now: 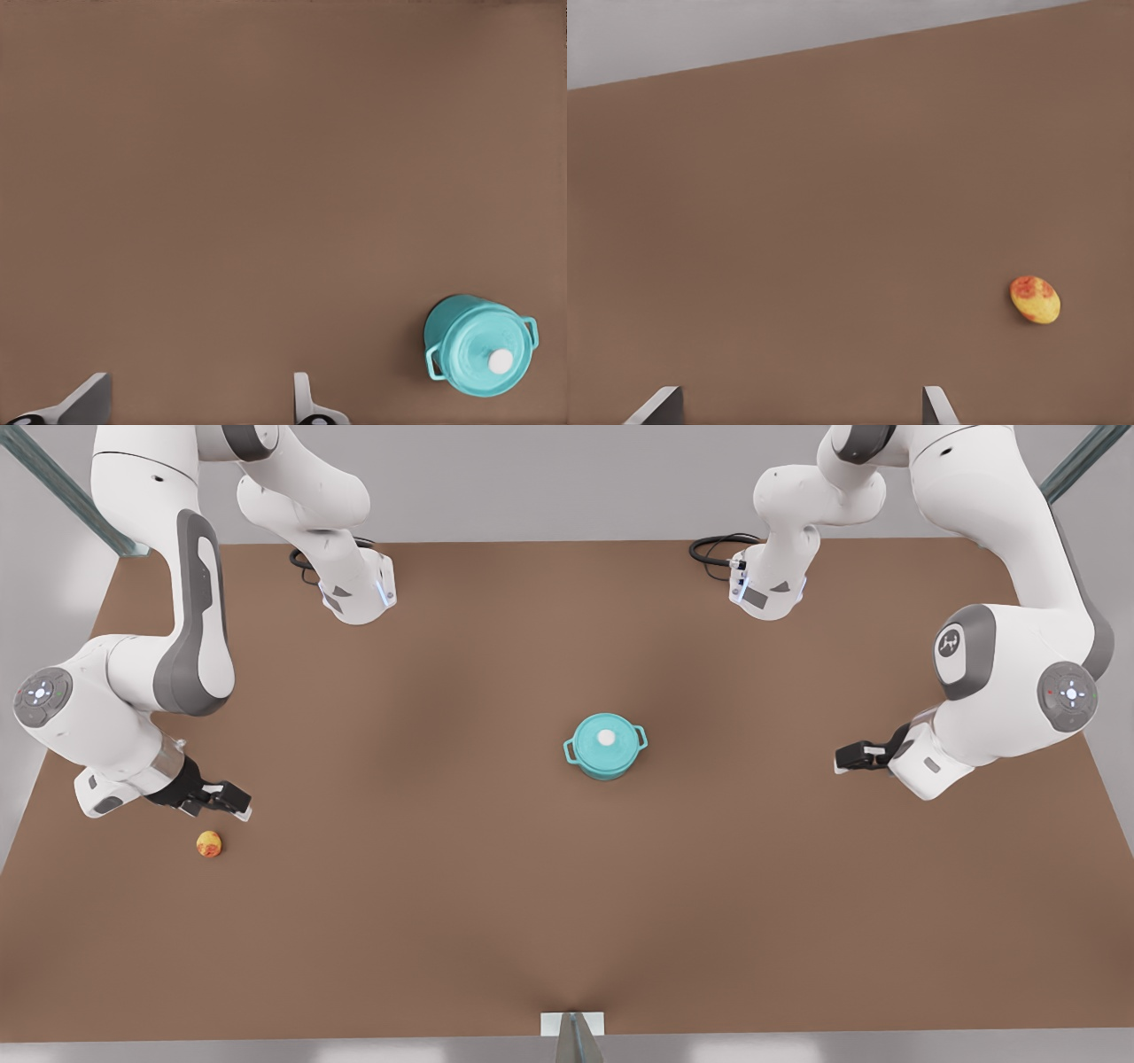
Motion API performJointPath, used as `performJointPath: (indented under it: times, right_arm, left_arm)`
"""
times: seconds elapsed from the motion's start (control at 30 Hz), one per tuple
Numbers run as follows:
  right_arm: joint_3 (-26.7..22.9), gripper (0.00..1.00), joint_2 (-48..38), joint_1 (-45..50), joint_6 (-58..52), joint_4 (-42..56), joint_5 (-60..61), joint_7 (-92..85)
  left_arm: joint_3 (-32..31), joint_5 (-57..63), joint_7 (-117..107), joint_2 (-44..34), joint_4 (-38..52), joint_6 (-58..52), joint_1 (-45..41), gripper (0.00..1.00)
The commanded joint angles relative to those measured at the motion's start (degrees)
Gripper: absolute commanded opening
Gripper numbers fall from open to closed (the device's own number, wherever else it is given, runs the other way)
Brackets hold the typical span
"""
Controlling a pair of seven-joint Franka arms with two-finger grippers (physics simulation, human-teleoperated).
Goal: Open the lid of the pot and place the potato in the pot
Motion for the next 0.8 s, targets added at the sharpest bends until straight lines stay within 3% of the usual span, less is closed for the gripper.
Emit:
performJointPath:
  times: [0.0,0.1,0.17,0.27,0.33,0.43,0.5,0.57,0.6,0.67,0.77]
  right_arm:
    - [0.0,1.00,-0.1,0.0,0.4,0.1,0.1,0.1]
    - [0.0,1.00,-0.1,0.0,0.4,0.0,-0.1,0.2]
    - [0.0,1.00,0.1,2.8,-3.1,0.0,-10.1,0.1]
    - [0.0,1.00,3.6,2.8,-3.4,0.0,-10.4,-0.4]
    - [-0.3,1.00,5.0,2.4,-2.8,0.0,-14.1,-0.5]
    - [-0.4,1.00,6.6,-2.0,-2.9,-0.2,-13.9,-0.3]
    - [1.2,1.00,9.2,-5.5,-2.6,0.0,-13.8,-0.2]
    - [7.1,1.00,10.8,-12.0,-2.5,0.1,-13.9,-0.4]
    - [9.5,1.00,11.6,-14.9,-1.0,0.2,-14.0,-0.4]
    - [10.9,1.00,13.7,-15.7,-0.9,1.9,-14.3,-4.1]
    - [12.9,1.00,16.6,-17.5,1.8,4.4,-16.9,-7.5]
  left_arm:
    - [0.0,-0.2,2.7,-0.1,0.0,0.8,0.0,1.00]
    - [-0.9,-1.0,0.4,-0.1,0.2,2.8,-0.4,1.00]
    - [-3.4,4.1,0.5,-1.0,-1.2,2.3,-2.3,1.00]
    - [-12.5,4.8,-5.8,-1.2,0.0,2.3,-2.5,1.00]
    - [-24.1,4.8,-28.9,-0.5,1.4,2.9,-4.9,1.00]
    - [-25.0,16.6,-53.4,17.9,17.3,3.3,-17.4,1.00]
    - [-25.0,18.2,-60.5,20.0,15.8,3.7,-21.1,1.00]
    - [-24.9,17.9,-67.2,22.5,13.8,13.2,-22.3,1.00]
    - [-24.5,19.2,-68.6,22.6,8.4,18.8,-21.2,1.00]
    - [-25.8,18.8,-63.8,21.5,5.7,20.1,-16.1,1.00]
    - [-25.8,20.7,-54.6,16.7,-2.5,21.0,-15.1,1.00]
